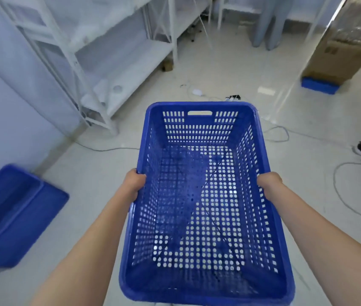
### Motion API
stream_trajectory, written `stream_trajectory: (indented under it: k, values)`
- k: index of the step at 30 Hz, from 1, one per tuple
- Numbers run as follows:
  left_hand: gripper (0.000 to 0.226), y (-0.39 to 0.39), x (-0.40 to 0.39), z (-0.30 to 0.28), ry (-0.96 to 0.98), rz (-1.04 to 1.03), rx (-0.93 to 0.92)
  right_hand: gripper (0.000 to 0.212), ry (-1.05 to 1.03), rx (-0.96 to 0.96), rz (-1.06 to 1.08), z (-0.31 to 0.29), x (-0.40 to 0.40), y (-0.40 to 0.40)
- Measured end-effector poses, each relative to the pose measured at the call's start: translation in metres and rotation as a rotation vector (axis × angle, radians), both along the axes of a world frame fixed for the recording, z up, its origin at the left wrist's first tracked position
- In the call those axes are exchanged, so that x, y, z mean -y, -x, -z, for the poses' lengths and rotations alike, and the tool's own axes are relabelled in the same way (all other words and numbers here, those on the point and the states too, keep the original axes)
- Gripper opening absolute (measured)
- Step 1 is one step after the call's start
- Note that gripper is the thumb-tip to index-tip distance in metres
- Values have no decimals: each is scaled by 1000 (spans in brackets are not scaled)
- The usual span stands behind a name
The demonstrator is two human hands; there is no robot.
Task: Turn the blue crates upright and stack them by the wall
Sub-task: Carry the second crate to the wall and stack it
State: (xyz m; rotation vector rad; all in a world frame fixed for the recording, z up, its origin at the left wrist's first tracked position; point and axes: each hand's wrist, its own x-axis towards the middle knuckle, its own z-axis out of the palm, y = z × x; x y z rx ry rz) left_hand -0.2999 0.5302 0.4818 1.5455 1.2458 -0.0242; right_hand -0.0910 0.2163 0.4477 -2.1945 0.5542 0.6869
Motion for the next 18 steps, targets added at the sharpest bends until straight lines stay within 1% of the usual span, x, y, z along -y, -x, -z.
stream_trajectory:
  k: [1, 3, 6, 10, 15, 18]
  values:
    - [15, 18, -12, -6, -8, -35, 4, 38, 0, 16, -29, -6, -19, 10]
    - [12, 65, -42, -23, -30, -109, 34, 38, -19, 55, -100, -19, -69, 38]
    - [16, 131, -88, -39, -68, -198, 49, 41, -35, 71, -207, -35, -142, 77]
    - [17, 213, -143, -54, -96, -319, 75, 32, -28, 123, -366, -54, -232, 132]
    - [20, 305, -199, -63, -146, -489, 95, 45, -76, 141, -485, -66, -332, 188]
    - [13, 343, -225, -64, -146, -581, 93, 43, -82, 184, -556, -69, -388, 213]
